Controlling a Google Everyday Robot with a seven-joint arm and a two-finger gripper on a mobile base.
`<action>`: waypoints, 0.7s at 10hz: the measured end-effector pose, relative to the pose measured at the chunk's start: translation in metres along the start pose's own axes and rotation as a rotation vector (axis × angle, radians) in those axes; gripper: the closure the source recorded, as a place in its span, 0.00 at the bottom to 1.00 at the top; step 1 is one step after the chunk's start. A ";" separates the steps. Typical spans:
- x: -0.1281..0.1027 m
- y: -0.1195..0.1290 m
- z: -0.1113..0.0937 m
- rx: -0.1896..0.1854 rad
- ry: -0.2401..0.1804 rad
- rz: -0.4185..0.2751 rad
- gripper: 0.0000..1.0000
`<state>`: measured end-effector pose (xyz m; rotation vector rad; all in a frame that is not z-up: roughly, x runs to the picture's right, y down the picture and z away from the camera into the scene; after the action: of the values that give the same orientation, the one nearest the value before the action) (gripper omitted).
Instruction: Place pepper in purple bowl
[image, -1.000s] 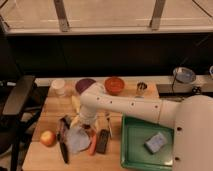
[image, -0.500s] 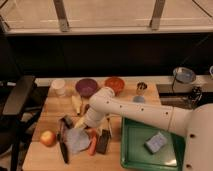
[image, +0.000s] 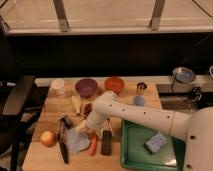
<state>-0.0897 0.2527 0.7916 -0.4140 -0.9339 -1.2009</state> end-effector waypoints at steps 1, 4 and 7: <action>0.000 0.001 0.002 0.007 -0.003 0.006 0.20; -0.003 0.006 0.001 -0.005 -0.011 0.010 0.44; -0.003 0.006 0.000 -0.004 -0.011 0.008 0.72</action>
<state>-0.0847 0.2571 0.7903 -0.4280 -0.9386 -1.1943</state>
